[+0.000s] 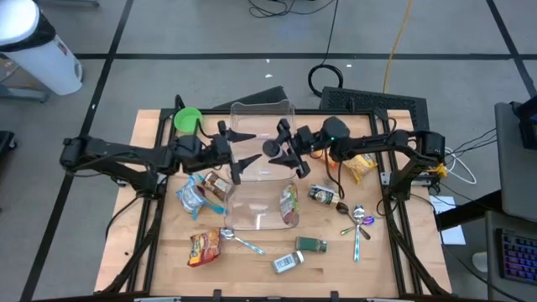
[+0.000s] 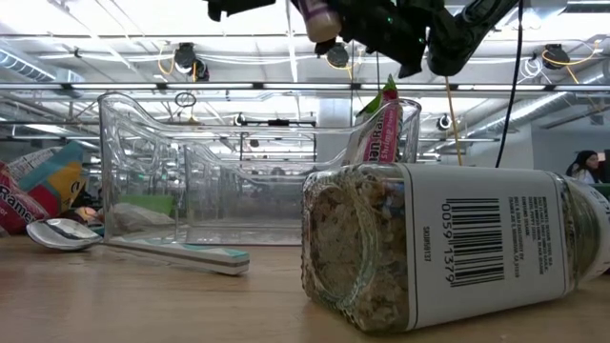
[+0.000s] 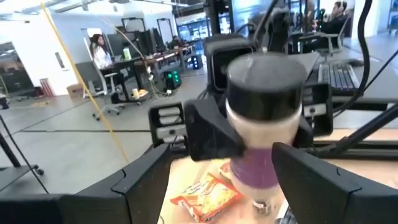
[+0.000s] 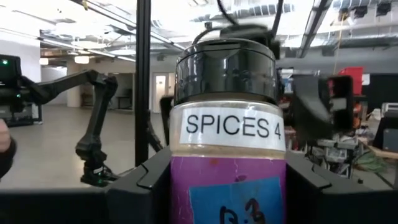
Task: Pick & Place Food Item
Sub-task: Put the purple seasoning bottle into the middle transparent bin
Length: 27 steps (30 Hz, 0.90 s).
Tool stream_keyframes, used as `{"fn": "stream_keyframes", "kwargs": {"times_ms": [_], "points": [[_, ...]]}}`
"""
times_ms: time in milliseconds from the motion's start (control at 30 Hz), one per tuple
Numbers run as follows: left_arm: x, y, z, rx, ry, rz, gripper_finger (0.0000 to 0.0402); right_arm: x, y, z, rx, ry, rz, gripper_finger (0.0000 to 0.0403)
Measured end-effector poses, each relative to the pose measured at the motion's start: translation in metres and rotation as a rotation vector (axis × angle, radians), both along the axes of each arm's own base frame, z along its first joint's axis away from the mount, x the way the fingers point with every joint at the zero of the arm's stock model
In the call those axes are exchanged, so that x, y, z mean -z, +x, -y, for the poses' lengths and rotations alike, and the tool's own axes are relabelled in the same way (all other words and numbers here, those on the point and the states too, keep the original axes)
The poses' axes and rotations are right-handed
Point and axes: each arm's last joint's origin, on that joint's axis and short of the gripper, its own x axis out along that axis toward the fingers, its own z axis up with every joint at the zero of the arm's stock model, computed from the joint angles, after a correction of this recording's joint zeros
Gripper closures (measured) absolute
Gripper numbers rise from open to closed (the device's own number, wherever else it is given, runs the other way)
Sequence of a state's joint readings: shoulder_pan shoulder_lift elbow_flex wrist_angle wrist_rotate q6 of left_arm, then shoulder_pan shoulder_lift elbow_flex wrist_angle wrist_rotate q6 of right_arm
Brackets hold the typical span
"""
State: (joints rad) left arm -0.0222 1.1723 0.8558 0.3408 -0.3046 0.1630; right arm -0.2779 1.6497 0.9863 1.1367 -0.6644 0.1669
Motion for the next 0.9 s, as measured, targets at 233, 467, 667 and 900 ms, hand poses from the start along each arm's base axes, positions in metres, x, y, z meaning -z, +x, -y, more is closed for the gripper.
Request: {"fn": "stream_keyframes", "kwargs": {"times_ms": [233, 467, 667, 900], "points": [[0.010, 0.000, -0.004, -0.011, -0.082, -0.073, 0.0117, 0.003, 0.001, 0.000, 0.013, -0.016, -0.024, 0.0219], [0.031, 0.012, -0.004, -0.017, -0.174, -0.170, 0.0117, -0.003, -0.001, 0.000, 0.012, -0.026, 0.032, 0.0216], [0.040, 0.030, -0.006, 0.053, -0.155, -0.129, 0.0117, -0.003, 0.000, -0.003, 0.006, -0.028, 0.033, 0.0221], [0.035, 0.031, -0.014, 0.112, -0.179, -0.076, 0.0117, -0.003, 0.000, -0.003, 0.006, -0.028, 0.033, 0.0218]]}}
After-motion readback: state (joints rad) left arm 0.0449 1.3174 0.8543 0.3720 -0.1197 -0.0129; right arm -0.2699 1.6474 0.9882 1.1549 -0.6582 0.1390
